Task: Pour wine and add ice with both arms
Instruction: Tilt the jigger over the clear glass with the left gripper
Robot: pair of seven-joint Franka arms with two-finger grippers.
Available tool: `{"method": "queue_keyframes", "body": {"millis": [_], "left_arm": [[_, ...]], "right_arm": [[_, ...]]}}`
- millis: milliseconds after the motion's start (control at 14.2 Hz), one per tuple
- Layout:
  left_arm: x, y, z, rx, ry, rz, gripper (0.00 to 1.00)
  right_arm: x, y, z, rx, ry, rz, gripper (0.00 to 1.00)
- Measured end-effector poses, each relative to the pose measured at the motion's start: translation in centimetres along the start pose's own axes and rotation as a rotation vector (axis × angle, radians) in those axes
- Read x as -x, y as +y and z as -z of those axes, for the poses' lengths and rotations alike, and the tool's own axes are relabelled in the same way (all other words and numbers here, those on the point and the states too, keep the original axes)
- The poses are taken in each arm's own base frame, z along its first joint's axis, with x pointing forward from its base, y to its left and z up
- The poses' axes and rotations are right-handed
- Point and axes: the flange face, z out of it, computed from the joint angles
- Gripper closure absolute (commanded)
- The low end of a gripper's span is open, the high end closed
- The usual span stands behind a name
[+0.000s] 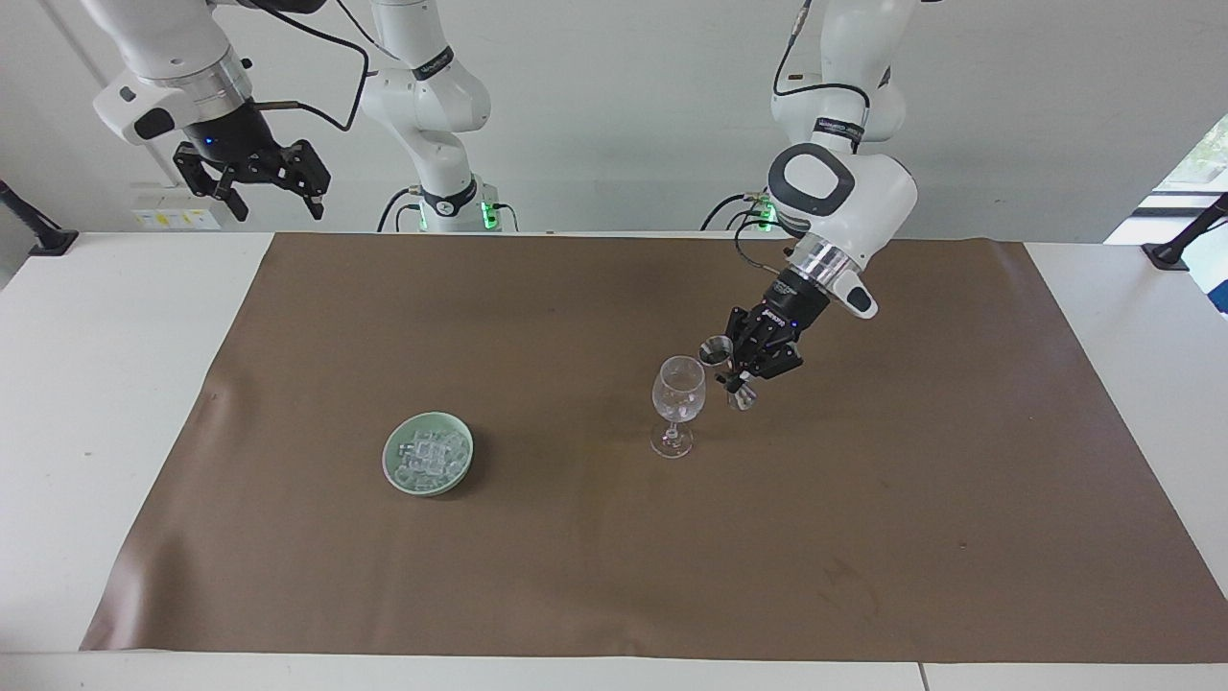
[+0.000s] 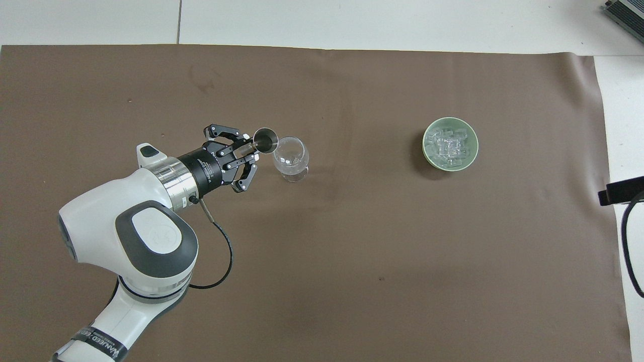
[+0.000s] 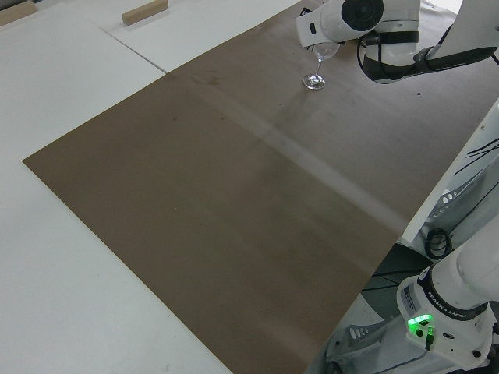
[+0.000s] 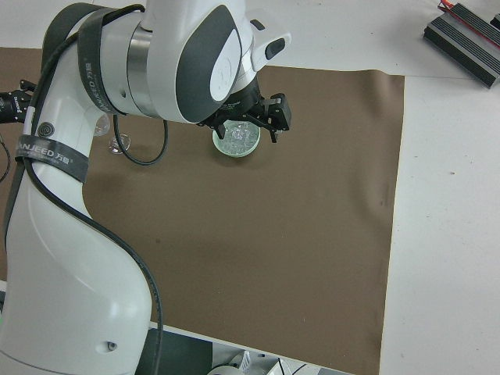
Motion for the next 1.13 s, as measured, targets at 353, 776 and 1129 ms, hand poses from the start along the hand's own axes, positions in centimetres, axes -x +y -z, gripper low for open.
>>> {"method": "queue_keyframes", "body": {"millis": [353,776,1129], "left_arm": [[0.5,-0.3,-0.2,0.006,0.02,-0.046,1.0],[0.8,-0.5,-0.3,0.024,0.044,-0.095,1.0],[1.3,-1.1,-0.8,0.037,0.064,-0.147,1.0]], "right_arm": [[0.0,0.0,0.0,0.0,0.0,0.0,0.0],[0.0,0.0,0.0,0.0,0.0,0.0,0.0],[0.0,0.0,0.0,0.0,0.0,0.0,0.0]]}}
